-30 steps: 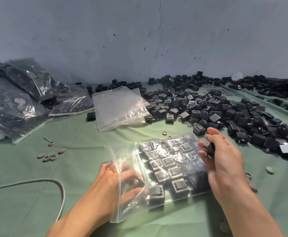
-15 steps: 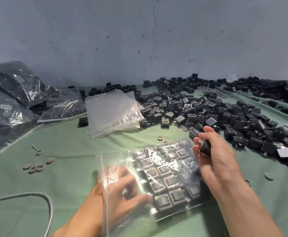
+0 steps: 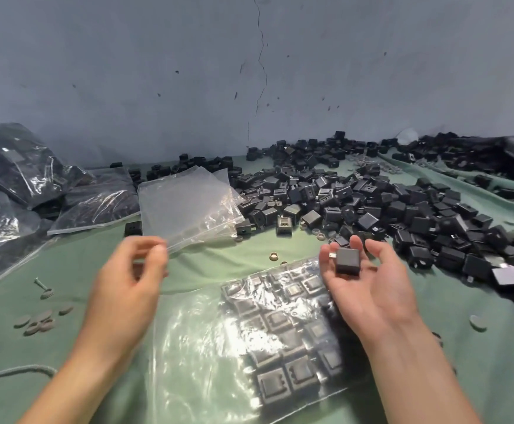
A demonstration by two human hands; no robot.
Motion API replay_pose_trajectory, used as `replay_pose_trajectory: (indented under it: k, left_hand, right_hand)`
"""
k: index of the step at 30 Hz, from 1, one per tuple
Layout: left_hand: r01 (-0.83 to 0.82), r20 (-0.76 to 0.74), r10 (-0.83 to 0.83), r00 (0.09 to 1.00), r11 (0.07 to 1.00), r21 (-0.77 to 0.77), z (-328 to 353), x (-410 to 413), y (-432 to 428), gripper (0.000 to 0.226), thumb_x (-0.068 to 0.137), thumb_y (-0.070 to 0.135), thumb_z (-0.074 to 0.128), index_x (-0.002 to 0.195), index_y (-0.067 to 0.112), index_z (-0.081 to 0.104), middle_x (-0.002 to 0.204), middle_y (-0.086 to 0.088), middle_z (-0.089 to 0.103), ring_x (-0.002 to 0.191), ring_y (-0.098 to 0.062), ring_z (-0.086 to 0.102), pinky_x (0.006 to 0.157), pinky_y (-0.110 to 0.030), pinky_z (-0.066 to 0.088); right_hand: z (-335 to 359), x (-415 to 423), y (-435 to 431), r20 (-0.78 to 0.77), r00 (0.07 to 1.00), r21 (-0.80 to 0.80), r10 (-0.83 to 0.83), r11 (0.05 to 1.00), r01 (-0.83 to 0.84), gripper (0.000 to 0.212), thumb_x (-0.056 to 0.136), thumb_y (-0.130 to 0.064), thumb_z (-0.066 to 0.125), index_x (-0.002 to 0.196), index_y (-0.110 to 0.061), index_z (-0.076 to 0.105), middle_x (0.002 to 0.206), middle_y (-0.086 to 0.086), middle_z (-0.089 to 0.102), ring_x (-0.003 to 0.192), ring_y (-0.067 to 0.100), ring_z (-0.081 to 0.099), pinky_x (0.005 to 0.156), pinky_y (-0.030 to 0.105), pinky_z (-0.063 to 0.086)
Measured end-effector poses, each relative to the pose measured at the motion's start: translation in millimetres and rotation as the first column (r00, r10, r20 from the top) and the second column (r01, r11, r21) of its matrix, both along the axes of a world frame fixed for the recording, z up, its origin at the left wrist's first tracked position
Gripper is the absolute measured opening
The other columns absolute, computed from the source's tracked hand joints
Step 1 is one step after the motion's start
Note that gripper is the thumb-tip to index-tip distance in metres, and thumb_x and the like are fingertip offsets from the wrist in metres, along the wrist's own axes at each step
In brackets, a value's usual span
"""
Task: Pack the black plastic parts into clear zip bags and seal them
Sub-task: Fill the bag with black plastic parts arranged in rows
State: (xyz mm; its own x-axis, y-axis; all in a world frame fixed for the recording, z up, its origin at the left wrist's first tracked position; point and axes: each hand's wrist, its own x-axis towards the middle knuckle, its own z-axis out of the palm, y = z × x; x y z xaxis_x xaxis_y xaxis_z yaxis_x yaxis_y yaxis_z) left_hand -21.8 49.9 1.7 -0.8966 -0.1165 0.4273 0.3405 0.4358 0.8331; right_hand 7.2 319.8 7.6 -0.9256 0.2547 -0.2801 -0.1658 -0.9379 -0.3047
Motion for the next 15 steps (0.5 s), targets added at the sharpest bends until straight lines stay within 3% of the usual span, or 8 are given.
replay_pose_trajectory:
  k: [2, 5, 7, 9, 11, 13, 15]
  left_hand:
    - [0.158, 0.035, -0.155, 0.987, 0.977, -0.145, 14.1, -23.5, 38.8, 0.007, 0.096, 0.042, 0.056, 0.103, 0.04, 0.059, 0.1, 0.018, 0.066, 0.086, 0.004, 0.063, 0.067, -0.012, 0.048]
    - [0.27, 0.205, -0.197, 0.959, 0.857, -0.439, 12.5, -65.8, 95.3, 0.041, 0.095, 0.044, 0.055, 0.134, 0.031, 0.046, 0.133, 0.003, 0.053, 0.088, 0.002, 0.059, 0.076, -0.01, 0.042]
    - [0.311, 0.333, -0.142, 0.932, 0.785, -0.535, 0.9, -90.8, 122.5, 0.068, 0.094, 0.051, 0.054, 0.151, 0.028, 0.025, 0.154, -0.009, 0.03, 0.112, -0.012, 0.056, 0.097, -0.025, 0.043]
    - [0.299, 0.417, -0.026, 0.908, 0.738, -0.605, -12.8, -114.9, 140.1, 0.089, 0.089, 0.064, 0.054, 0.156, 0.03, 0.007, 0.163, -0.014, 0.009, 0.143, -0.034, 0.031, 0.115, -0.048, 0.03]
    - [0.259, 0.418, 0.087, 0.904, 0.666, -0.699, -23.4, -137.8, 152.0, 0.103, 0.081, 0.077, 0.052, 0.156, 0.03, -0.001, 0.164, -0.017, 0.003, 0.147, -0.044, 0.017, 0.117, -0.057, 0.019]
    - [0.217, 0.378, 0.142, 0.915, 0.618, -0.756, -28.9, -156.1, 161.7, 0.11, 0.074, 0.085, 0.05, 0.156, 0.03, 0.001, 0.163, -0.018, 0.008, 0.144, -0.047, 0.02, 0.116, -0.059, 0.019]
    - [0.16, 0.328, 0.16, 0.931, 0.628, -0.761, -31.1, -170.3, 168.2, 0.106, 0.072, 0.086, 0.051, 0.152, 0.027, 0.015, 0.158, -0.016, 0.02, 0.139, -0.047, 0.03, 0.113, -0.06, 0.025]
  right_hand:
    - [0.0, -4.5, 1.0, -0.029, 1.0, 0.003, -0.005, 1.0, 0.005, 0.031, 0.074, -0.014, 0.065, 0.104, -0.01, 0.056, 0.122, 0.016, 0.05, 0.104, 0.024, 0.054, 0.095, 0.037, 0.054]
    - [4.2, -11.9, 2.6, -0.063, 0.998, 0.039, -0.01, 0.999, 0.012, 0.037, 0.064, -0.012, 0.068, 0.098, -0.007, 0.055, 0.111, 0.016, 0.051, 0.098, 0.025, 0.057, 0.094, 0.039, 0.056]
    - [7.1, -17.2, 4.9, -0.072, 0.997, 0.048, -0.009, 0.999, 0.012, 0.039, 0.062, -0.011, 0.07, 0.099, -0.006, 0.056, 0.11, 0.017, 0.049, 0.095, 0.026, 0.057, 0.089, 0.038, 0.059]
    - [7.5, -23.4, 9.3, -0.078, 0.997, 0.049, 0.011, 0.999, -0.007, 0.034, 0.071, -0.009, 0.069, 0.103, -0.005, 0.056, 0.113, 0.018, 0.048, 0.093, 0.026, 0.057, 0.087, 0.037, 0.059]
    - [6.2, -29.8, 13.3, -0.079, 0.996, 0.055, 0.028, 0.998, -0.024, 0.027, 0.084, -0.008, 0.066, 0.109, -0.004, 0.056, 0.114, 0.018, 0.048, 0.09, 0.027, 0.059, 0.085, 0.036, 0.06]
    - [4.9, -36.1, 16.3, -0.069, 0.997, 0.048, 0.031, 0.998, -0.028, 0.033, 0.089, -0.008, 0.065, 0.119, -0.003, 0.055, 0.113, 0.018, 0.049, 0.091, 0.027, 0.061, 0.082, 0.034, 0.061]
    - [4.4, -41.8, 18.0, -0.06, 0.998, 0.035, 0.034, 0.999, -0.031, 0.036, 0.089, -0.008, 0.066, 0.123, -0.004, 0.054, 0.113, 0.018, 0.051, 0.094, 0.028, 0.062, 0.081, 0.034, 0.061]
